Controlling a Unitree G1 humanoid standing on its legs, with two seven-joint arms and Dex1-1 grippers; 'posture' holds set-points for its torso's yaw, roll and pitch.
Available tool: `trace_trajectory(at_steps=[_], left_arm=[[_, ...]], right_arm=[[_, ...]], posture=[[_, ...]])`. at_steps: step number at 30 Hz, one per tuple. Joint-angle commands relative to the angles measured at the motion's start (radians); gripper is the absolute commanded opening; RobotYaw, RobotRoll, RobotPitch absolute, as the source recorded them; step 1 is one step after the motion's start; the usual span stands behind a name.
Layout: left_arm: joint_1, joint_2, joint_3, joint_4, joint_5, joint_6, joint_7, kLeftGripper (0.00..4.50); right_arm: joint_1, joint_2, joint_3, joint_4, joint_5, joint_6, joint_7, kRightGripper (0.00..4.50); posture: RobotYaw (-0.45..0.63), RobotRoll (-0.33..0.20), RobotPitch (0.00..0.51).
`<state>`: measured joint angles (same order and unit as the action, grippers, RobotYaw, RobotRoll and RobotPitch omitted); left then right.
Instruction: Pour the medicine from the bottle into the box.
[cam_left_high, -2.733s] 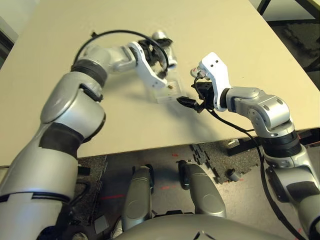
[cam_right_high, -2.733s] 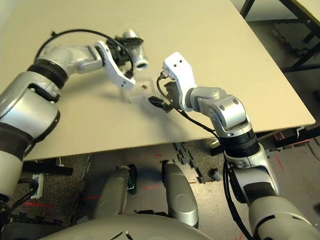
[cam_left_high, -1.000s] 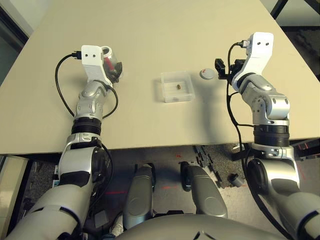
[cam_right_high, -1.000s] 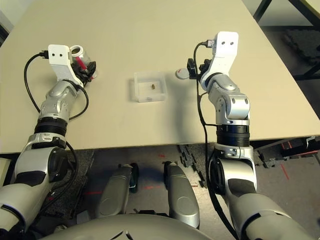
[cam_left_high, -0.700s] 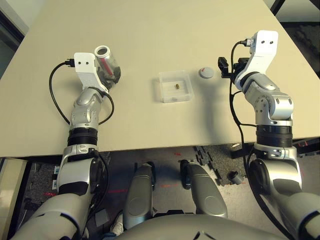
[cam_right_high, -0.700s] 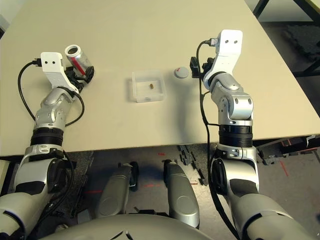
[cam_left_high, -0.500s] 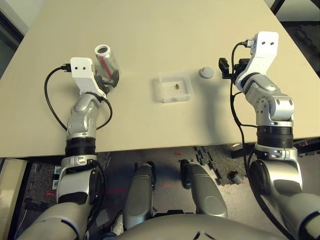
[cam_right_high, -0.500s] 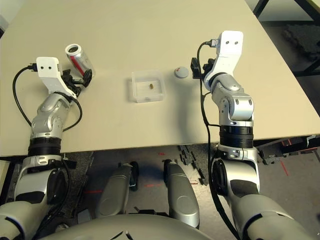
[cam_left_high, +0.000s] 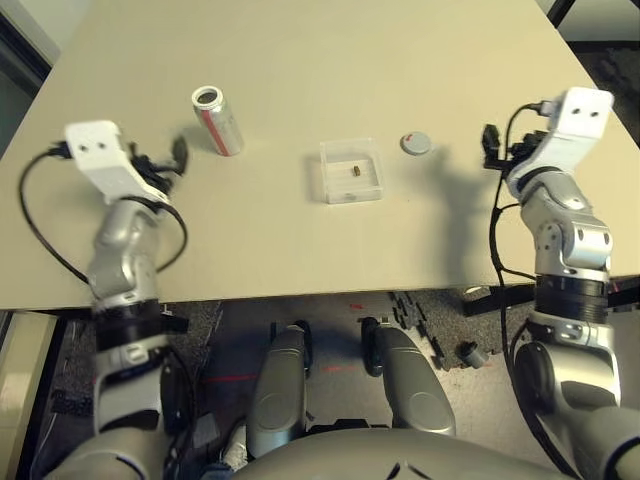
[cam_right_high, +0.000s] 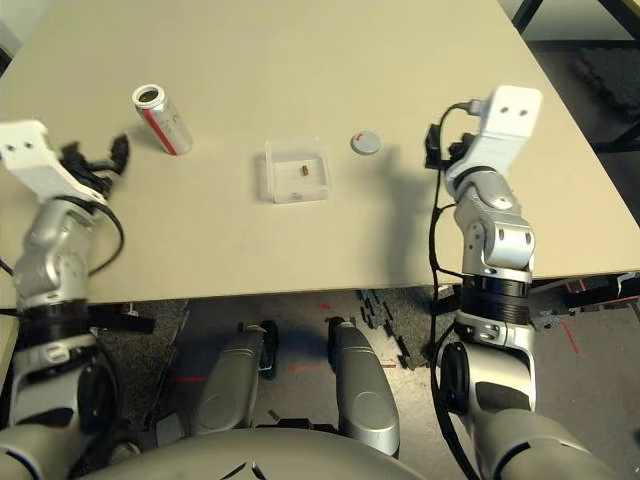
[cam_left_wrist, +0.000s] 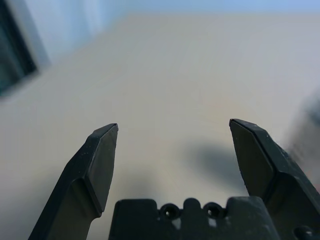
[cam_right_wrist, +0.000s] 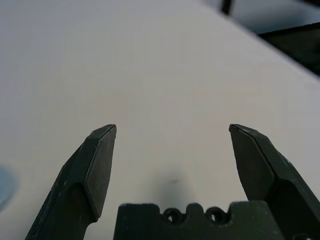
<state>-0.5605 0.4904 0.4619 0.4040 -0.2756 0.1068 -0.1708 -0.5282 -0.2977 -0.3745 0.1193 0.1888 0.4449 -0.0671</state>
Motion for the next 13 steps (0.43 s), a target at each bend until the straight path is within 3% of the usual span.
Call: trace_trajectory(at_steps=[1,6,13], left_arm=[[-0.039,0.045,0.027,0.198,0.017,-0.105,0.009,4.48],[-0.073,0.114,0.065,0.413,0.005,-0.207,0.039,4.48],[-0.076,0.151,0.105,0.562,-0.014,-0.281,0.093,4.48]], right_arm=[[0.018,-0.019,-0.032,0.081,-0.008,-0.056,-0.011,4.50],[0.007,-0.048,-0.039,0.152,-0.004,-0.096,-0.005,4.50],[0.013,-0.081,-0.038,0.189,-0.001,-0.118,0.013,4.50]], posture=[[0.11,0.000,0.243],[0.10,0.000,0.249],[0.09,0.000,0.248]])
